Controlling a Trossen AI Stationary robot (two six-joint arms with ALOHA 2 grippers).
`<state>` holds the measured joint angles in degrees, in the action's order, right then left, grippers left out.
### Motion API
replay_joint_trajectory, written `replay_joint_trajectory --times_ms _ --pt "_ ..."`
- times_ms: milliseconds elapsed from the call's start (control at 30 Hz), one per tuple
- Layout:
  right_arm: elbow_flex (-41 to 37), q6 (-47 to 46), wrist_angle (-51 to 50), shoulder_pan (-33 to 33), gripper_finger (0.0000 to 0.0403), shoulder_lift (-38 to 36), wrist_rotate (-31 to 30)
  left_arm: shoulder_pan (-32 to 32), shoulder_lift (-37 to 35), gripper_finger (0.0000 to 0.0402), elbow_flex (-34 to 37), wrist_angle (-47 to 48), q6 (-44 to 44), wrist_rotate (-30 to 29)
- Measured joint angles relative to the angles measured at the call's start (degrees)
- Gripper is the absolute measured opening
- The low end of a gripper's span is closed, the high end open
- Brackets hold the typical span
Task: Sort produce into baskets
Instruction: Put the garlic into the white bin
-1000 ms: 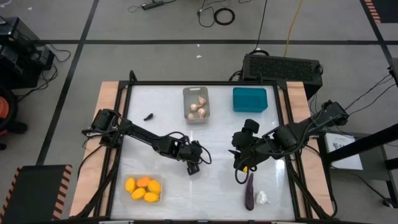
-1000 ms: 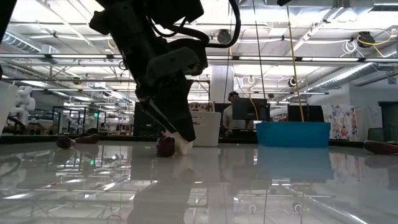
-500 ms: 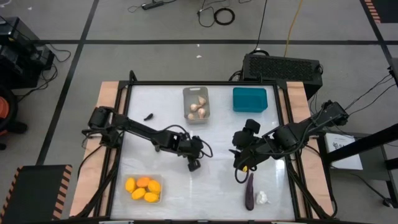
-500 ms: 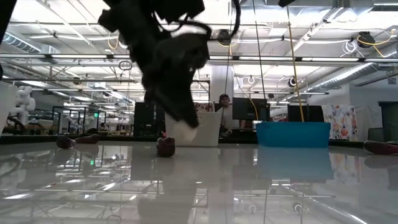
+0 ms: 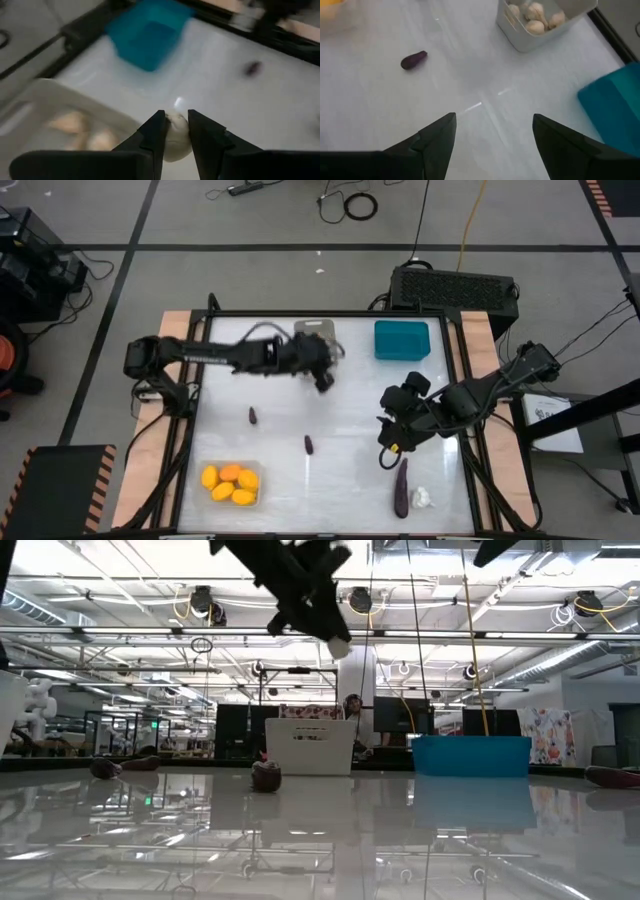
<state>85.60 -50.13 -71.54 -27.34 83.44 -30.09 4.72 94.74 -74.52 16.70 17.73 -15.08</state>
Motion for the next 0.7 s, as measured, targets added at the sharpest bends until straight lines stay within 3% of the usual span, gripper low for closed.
replay_joint_trajectory --times_ms 267,533,700 --pt "0.00 -11.60 -3.60 -3.66 0.0256 0.00 4.49 12.93 0.71 0.0086 -0.11 3.70 3.88 8.52" --pt "-1.40 -25.49 -4.69 -13.14 0.0256 0.02 8.01 16.85 0.70 0.0087 -0.11 3.57 4.03 8.43" --pt "-3.24 -33.03 -3.92 -18.67 0.0256 0.02 11.50 17.54 0.70 0.0119 -0.11 3.54 1.19 7.44"
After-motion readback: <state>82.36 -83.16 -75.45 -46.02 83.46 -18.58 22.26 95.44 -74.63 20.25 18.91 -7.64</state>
